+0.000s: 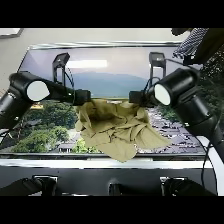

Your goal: Fold the clothes and pants, and hang the long-sleeved shirts on hangers.

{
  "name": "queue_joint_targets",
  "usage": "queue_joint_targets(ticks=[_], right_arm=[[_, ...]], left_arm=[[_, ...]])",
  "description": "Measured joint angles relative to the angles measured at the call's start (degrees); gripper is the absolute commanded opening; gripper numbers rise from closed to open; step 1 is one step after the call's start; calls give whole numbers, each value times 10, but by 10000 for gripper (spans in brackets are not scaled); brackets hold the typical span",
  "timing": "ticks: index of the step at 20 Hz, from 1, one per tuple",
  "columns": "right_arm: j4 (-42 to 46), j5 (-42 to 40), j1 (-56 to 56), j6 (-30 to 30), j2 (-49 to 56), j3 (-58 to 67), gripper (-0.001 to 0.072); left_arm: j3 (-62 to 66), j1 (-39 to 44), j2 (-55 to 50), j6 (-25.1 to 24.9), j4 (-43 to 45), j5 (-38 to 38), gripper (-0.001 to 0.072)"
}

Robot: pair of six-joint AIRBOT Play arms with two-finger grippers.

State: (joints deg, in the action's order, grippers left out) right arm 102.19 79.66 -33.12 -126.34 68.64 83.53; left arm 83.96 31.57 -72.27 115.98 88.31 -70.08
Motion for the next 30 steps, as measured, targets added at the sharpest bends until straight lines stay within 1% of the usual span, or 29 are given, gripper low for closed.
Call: queue_joint_targets(ticks=[3, 9, 10, 12, 13, 17, 20, 22, 24, 27, 29, 30], right_arm=[[-7, -19, 0, -33, 0, -29, 39], [-9, -32, 0, -74, 1, -46, 40], [-9, -34, 0, -77, 1, -47, 40], [-4, -36, 1, -81, 2, -48, 40], [-3, -38, 1, -84, 2, -48, 40], [-5, -52, 0, -81, 2, -48, 40], [-8, -62, 0, -71, 2, -48, 40], [-11, -64, 0, -61, 2, -48, 40], [-11, -66, 0, -49, 2, -48, 40], [-12, -63, 0, -37, 2, -48, 41], [-13, -63, 0, -29, 2, -48, 41], [-13, -62, 0, -26, 2, -48, 41]], left_arm=[[-10, 0, -1, 1, 1, 11, 33], [-17, 0, -4, 6, 0, 18, 41], [-18, 0, -4, 7, 0, 19, 142], [-18, 0, -4, 10, 2, 18, 584], [-18, -2, -3, 10, 2, 18, 610], [-15, -30, 12, -3, 0, 0, 610], [-17, -91, 40, -26, 17, -27, 610], [-35, -153, 69, -46, 35, -38, 608], [-66, -231, 99, -78, 52, -46, 606], [-101, -350, 126, -150, 69, -68, 603], [-112, -412, 133, -185, 76, -82, 606], [-117, -440, 135, -197, 77, -84, 641]])
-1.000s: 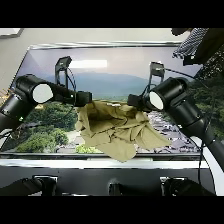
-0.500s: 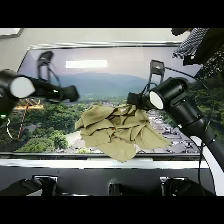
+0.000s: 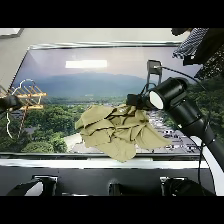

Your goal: Fold the clothes and pants, and hang the long-sleeved shirts on hangers.

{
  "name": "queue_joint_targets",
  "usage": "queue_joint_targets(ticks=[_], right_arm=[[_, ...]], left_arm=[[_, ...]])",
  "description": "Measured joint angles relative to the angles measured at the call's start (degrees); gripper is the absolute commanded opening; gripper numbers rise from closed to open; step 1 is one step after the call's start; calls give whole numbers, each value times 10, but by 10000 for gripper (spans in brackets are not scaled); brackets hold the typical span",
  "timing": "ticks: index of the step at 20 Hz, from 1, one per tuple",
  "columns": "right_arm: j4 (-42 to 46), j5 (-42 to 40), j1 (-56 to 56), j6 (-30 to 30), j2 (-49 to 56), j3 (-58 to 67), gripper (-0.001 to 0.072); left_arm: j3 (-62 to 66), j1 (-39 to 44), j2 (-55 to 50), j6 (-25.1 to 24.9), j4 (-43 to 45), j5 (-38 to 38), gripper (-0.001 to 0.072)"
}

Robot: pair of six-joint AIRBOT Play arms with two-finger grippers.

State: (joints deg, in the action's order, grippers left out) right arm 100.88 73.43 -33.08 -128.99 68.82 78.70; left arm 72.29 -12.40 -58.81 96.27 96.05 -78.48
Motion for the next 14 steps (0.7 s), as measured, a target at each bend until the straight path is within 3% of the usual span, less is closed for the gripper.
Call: queue_joint_targets(ticks=[1, 4, 14], right_arm=[[0, 0, 0, 4, 0, 0, 41], [0, 0, 0, 12, 0, 0, 41], [0, 1, 0, 19, 0, 0, 41]], left_arm=[[-7, -25, 2, -10, 1, 1, 720], [-37, -92, 4, -56, 7, 31, 720], [-180, -280, -52, -329, -52, 204, 718]])
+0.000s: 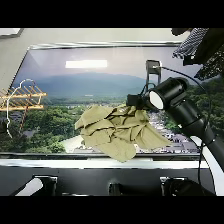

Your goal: Fold the clothes and pants, and hang the long-sleeved shirts on hangers.

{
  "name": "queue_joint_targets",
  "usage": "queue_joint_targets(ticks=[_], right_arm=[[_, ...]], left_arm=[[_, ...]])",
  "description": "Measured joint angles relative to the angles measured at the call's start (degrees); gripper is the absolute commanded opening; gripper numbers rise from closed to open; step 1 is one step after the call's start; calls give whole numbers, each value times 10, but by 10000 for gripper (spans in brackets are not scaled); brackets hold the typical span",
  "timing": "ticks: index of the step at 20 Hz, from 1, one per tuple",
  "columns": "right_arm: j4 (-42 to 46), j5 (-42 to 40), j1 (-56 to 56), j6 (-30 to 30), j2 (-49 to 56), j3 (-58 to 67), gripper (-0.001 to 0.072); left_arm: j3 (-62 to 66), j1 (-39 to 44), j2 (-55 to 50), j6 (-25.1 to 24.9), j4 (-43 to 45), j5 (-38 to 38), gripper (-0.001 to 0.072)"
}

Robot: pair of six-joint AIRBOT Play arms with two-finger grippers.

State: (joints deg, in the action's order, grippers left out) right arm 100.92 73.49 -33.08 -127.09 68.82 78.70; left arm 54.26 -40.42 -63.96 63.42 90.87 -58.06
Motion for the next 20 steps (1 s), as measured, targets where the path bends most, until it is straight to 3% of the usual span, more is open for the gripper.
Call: queue_joint_targets(ticks=[4, 14, 17, 20], right_arm=[[1, 2, 0, 1, 0, 0, 41], [2, 10, 0, -1, 0, 0, 41], [2, 18, 0, -1, 0, 0, 41], [2, 22, 0, -1, 0, 0, 41]], left_arm=[[-20, -14, -62, -75, -43, 40, 718], [-27, -8, -153, -155, -82, 84, 701], [-27, -7, -162, -164, -84, 88, 584], [-27, -7, -166, -169, -84, 101, 575]])
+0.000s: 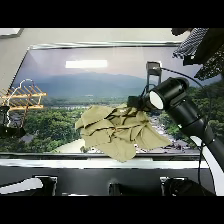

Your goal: Fold the clothes and pants, and hang the long-sleeved shirts on hangers.

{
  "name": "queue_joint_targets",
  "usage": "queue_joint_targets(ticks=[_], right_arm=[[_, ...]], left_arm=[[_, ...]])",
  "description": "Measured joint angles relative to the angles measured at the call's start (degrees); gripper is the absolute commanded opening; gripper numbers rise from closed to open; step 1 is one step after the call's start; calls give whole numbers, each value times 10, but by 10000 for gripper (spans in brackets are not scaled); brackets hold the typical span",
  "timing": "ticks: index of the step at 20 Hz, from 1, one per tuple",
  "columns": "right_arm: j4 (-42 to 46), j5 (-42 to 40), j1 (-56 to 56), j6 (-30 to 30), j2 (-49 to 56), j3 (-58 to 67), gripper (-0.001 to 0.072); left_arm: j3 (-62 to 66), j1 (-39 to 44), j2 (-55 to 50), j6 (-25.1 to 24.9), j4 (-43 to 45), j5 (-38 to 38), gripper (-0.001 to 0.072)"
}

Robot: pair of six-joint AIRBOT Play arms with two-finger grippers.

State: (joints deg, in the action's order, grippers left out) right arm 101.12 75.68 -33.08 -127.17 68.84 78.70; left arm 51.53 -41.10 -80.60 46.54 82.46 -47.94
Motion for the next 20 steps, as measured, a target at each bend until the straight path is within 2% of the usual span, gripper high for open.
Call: queue_joint_targets(ticks=[2, 3, 4, 6, 8, 14, 20], right_arm=[[0, 3, 0, 0, 0, 0, 41], [0, 3, 0, -2, 0, 0, 41], [0, 4, 0, -2, 0, 0, 41], [0, 4, 0, -2, 0, 0, 41], [1, 4, 0, -2, 0, 0, 41], [1, 4, 0, -2, 0, 0, 41], [1, 5, 0, 0, 0, 0, 41]], left_arm=[[0, 0, -2, -1, -1, 6, 355], [0, 0, -3, -1, -1, 8, 310], [0, 0, -4, -2, -2, 10, 298], [0, 0, -6, -2, -3, 12, 121], [2, 0, -7, -3, -1, 14, 35], [26, 2, 7, -3, -10, 13, 34], [81, 2, 58, -1, -81, 12, 33]])
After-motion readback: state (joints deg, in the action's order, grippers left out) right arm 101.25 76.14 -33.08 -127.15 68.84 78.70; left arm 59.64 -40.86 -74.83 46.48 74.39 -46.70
